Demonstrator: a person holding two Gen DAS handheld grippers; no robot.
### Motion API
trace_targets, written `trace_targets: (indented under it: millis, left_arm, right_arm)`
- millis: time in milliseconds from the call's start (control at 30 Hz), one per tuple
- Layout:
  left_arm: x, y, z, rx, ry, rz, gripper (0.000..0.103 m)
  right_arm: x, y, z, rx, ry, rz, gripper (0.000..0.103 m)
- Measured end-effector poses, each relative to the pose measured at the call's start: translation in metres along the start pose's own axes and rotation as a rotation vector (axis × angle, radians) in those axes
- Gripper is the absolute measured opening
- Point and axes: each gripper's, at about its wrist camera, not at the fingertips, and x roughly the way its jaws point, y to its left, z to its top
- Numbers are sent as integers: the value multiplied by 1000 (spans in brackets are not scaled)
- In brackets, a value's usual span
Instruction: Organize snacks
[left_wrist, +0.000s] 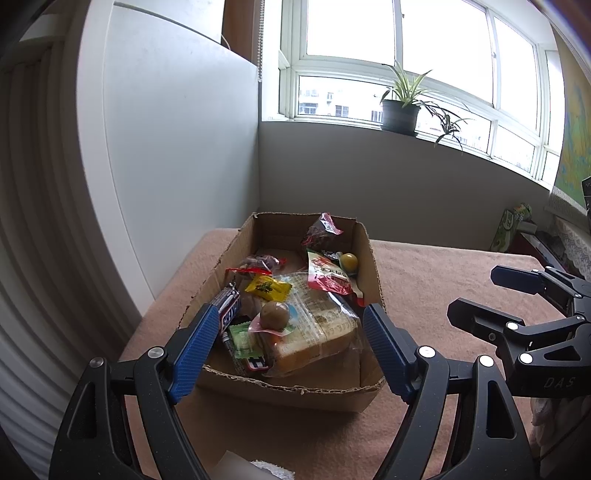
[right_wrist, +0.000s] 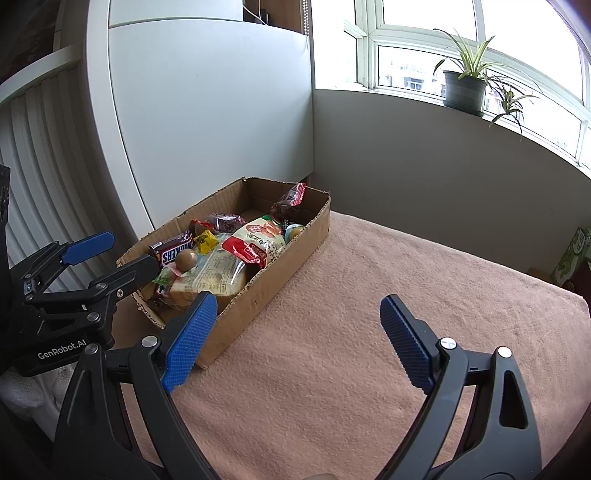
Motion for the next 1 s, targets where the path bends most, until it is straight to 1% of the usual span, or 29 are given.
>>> trace_targets:
  millis: [1000]
  left_arm:
    - [1, -1, 0, 1, -1, 5, 81]
  right_arm:
    - [4, -1, -5, -13, 25, -8, 92]
